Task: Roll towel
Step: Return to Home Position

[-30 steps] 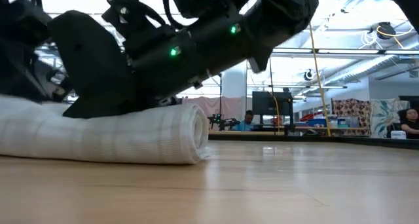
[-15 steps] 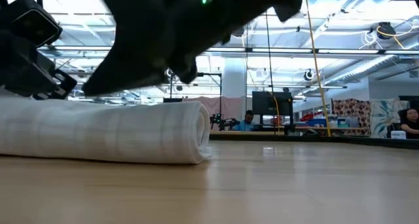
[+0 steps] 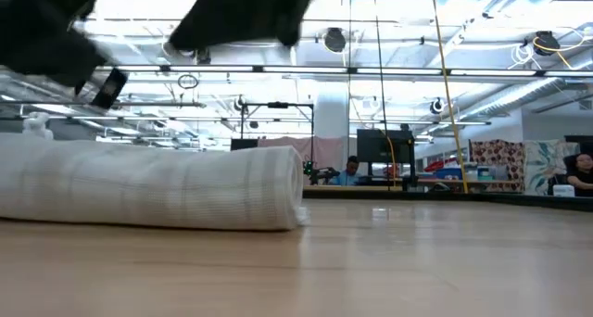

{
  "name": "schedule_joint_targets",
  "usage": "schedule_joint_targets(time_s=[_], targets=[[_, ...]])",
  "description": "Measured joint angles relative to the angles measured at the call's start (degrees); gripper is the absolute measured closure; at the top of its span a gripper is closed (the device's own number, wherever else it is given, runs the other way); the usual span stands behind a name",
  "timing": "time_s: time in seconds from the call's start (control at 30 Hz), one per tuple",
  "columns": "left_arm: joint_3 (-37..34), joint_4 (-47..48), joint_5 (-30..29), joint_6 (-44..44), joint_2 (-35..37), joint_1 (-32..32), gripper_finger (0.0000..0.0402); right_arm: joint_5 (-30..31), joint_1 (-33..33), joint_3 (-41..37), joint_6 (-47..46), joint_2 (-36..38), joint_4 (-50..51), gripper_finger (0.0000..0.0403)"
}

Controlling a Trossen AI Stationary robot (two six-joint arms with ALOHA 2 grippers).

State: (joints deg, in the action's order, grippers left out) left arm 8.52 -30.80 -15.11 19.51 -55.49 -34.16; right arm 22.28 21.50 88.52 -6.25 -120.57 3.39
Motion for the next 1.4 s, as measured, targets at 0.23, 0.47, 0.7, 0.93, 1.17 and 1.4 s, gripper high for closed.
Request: schedule_joint_targets(time_s=[0.23,0.47,0.7,0.93,1.17,1.4], targets=[[7.3,4.3,2.3,-19.7,5.9,5.4,0.0391,0.5,-2.0,0.1,7.1,16.9,17.8,0.0403],[8.2,4.2,12.9,-33.6,15.4,12.9,0.0391,-0.1,-1.7,0.1,7.0,29.1,32.6,0.0403],[7.9,14.3,13.6,-30.3,20.8,23.8,0.0391,-0.2,0.6,-8.2,7.5,37.2,31.0,0.0403],[7.0,19.0,14.2,-27.6,19.7,27.9,0.0391,-1.0,1.0,-38.5,7.5,47.5,0.3,0.0403],[0.1,5.4,14.8,-25.3,17.5,30.7,0.0391,-12.2,-4.8,-64.0,7.1,53.1,-32.8,0.0403],[-2.2,4.1,16.2,-24.9,17.5,35.3,0.0391,-17.3,-12.1,-77.4,6.7,54.6,-51.2,0.0403]])
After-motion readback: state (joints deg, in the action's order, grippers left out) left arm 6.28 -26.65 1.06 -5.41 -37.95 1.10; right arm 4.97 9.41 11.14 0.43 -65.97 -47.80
